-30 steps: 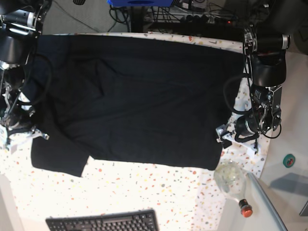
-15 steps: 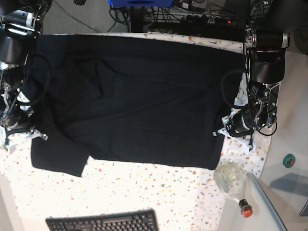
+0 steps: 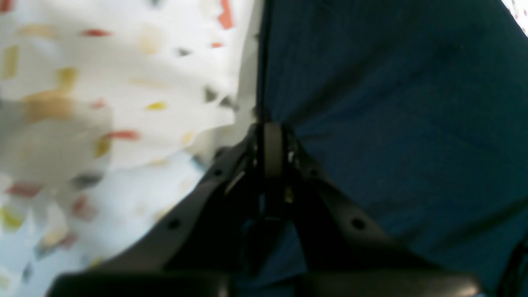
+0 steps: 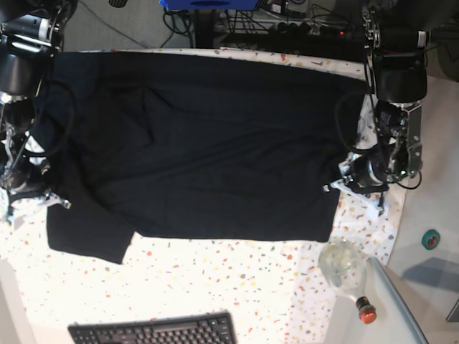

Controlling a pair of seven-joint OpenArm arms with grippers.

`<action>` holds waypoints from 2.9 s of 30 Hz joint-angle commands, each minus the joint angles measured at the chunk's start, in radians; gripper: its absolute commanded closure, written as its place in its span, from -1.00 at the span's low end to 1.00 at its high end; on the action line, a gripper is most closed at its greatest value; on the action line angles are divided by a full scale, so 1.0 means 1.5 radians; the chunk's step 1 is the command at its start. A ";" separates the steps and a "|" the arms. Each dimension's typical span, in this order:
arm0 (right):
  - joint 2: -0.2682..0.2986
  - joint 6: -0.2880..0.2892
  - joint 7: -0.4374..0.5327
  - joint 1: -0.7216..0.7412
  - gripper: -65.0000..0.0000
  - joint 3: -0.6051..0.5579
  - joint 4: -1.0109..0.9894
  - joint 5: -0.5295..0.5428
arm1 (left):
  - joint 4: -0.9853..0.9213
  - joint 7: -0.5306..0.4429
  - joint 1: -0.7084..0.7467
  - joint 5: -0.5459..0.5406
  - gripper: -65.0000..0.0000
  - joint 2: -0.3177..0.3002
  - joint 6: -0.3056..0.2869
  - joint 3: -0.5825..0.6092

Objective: Layout the t-shirt on the table in an organized manner, then fold the t-shirt properly
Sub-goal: 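Move the left gripper down the shirt's side and grasp the edge, then grasp the shirt's side edges with both grippers near the hem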

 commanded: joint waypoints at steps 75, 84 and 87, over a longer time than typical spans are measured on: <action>0.010 0.003 0.011 0.021 1.00 -0.002 0.010 0.003 | -0.261 -0.056 -0.193 0.096 -0.64 -0.016 -0.062 0.090; 0.010 0.003 0.011 0.021 1.00 -0.002 0.010 0.003 | -0.338 -0.104 -0.199 0.096 0.39 -0.016 -0.064 0.089; 0.010 0.003 0.011 0.021 1.00 -0.002 0.011 0.003 | -0.338 -0.104 -0.200 0.096 0.61 -0.016 -0.064 0.089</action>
